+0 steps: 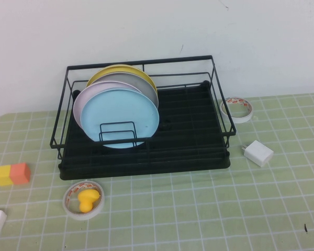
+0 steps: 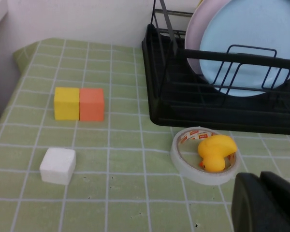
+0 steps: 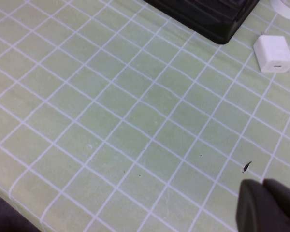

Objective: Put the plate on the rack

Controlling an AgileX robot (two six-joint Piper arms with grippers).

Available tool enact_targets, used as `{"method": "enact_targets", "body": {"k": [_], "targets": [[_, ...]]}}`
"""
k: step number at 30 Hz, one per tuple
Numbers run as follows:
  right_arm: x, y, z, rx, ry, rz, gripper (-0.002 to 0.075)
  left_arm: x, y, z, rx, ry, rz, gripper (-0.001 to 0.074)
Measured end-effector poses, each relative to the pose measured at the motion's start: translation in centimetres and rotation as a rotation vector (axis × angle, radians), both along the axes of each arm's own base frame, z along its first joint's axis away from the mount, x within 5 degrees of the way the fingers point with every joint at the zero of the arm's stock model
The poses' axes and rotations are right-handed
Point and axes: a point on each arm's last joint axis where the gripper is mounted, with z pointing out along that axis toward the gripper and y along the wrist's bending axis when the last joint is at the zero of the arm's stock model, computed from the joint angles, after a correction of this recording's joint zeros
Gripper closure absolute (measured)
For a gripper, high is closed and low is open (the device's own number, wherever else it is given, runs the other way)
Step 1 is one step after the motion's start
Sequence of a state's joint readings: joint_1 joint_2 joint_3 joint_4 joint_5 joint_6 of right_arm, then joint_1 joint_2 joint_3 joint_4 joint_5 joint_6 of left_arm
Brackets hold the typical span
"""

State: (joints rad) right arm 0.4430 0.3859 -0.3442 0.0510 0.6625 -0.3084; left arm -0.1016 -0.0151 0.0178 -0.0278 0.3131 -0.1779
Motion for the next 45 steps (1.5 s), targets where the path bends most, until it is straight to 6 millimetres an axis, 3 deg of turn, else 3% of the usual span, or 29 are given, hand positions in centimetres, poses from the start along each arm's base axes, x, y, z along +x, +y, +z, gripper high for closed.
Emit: {"method": "enact_targets", "body": {"k": [19, 26, 30, 36, 40, 45], "targets": [[0.0, 0.0, 0.0, 0.002, 0.0, 0.0, 0.0726, 0.0, 0.0, 0.0, 0.045, -0.003, -0.012, 0.0736], [-1.1, -1.1, 0.4, -0.013, -0.144, -0.035, 0.0726, 0.0, 0.0, 0.0, 0.045, -0.003, -0.012, 0.0736], [-1.3, -2.0, -0.8, -0.034, -0.259, -0.15, 0.0726, 0.0, 0.0, 0.0, 0.045, -0.003, -0.012, 0.0736], [-1.1, -2.8, -4.3, -0.016, -0.412, -0.317, 0.0726, 0.0, 0.0, 0.0, 0.047, -0.003, -0.012, 0.0736], [-1.2, -3.1, -6.7, -0.028, -0.394, -0.364, 0.0726, 0.0, 0.0, 0.0, 0.047, -0.003, -0.012, 0.0736], [-1.3, -2.9, -7.1, 0.03, -0.359, -0.373, 0.0726, 0.0, 0.0, 0.0, 0.047, -0.003, -0.012, 0.0736]]}}
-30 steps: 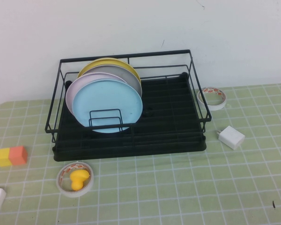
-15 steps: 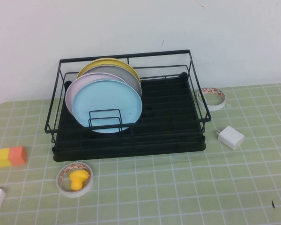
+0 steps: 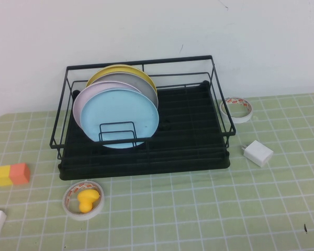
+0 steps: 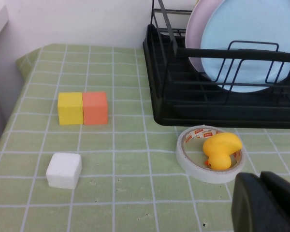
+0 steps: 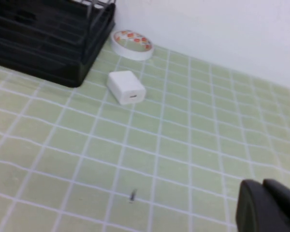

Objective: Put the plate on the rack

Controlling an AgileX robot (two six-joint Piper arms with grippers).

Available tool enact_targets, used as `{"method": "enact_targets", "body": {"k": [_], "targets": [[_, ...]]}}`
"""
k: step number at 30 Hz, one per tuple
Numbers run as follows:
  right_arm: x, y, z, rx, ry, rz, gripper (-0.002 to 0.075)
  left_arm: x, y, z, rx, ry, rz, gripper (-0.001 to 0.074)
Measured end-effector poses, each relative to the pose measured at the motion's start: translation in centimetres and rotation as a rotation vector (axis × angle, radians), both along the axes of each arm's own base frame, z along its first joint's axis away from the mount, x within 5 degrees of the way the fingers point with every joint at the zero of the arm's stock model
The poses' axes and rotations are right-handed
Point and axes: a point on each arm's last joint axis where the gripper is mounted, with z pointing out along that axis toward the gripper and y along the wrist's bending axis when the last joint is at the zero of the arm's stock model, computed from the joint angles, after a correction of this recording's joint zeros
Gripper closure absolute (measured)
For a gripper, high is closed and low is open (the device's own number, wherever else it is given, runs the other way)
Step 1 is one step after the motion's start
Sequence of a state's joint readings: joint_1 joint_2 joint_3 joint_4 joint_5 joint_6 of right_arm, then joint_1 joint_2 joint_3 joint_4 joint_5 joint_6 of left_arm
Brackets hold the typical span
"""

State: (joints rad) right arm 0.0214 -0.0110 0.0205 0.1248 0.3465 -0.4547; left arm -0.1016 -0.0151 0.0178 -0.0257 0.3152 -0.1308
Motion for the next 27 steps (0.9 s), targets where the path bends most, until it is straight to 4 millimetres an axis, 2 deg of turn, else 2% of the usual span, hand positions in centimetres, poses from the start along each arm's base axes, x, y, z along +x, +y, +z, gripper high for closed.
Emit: {"method": "enact_targets", "body": {"k": [11, 20, 27], "targets": [[-0.04, 0.36, 0.0, 0.211, 0.021, -0.032, 0.0726, 0.0, 0.0, -0.02, 0.0, 0.002, 0.0, 0.0736], [-0.04, 0.22, -0.03, 0.313, 0.033, -0.084, 0.0726, 0.0, 0.0, -0.01, 0.0, 0.002, 0.0, 0.0736], [-0.02, -0.28, -0.04, 0.284, 0.026, -0.133, 0.0726, 0.0, 0.0, -0.01, 0.0, 0.002, 0.0, 0.0736]]}}
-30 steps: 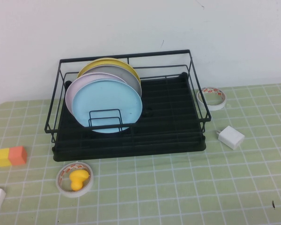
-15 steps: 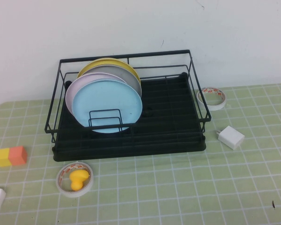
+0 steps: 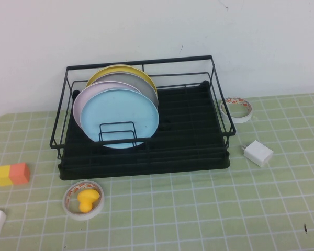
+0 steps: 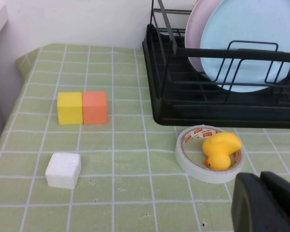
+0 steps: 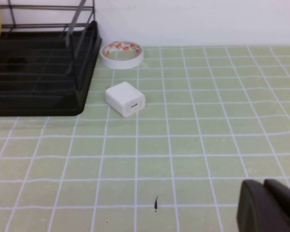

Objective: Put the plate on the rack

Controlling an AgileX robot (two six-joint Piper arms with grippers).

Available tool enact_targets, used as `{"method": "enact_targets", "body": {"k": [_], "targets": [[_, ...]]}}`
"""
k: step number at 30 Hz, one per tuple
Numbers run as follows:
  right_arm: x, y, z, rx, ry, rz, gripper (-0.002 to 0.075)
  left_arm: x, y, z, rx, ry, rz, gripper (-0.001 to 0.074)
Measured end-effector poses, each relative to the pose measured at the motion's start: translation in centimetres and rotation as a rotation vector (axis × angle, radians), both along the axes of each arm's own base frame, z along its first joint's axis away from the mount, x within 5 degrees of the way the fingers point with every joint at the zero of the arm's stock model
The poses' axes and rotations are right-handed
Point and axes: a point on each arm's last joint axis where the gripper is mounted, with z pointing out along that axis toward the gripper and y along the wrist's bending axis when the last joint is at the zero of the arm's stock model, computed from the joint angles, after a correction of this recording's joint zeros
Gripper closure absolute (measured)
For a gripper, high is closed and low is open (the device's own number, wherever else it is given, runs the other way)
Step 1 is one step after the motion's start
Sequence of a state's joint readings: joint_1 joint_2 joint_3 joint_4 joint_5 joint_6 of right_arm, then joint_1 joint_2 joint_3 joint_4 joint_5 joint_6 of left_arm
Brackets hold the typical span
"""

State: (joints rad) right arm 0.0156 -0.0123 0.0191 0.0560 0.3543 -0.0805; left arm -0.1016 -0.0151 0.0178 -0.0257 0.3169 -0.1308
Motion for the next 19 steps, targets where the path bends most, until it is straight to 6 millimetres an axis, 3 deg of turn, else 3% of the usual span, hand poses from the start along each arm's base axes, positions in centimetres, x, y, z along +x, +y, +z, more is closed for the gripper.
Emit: {"method": "enact_targets", "body": {"k": [19], "targets": [[0.01, -0.25, 0.01, -0.053, -0.002, -0.011, 0.0726, 0.0, 0.0, 0.0, 0.0, 0.0, 0.0, 0.0736]]}}
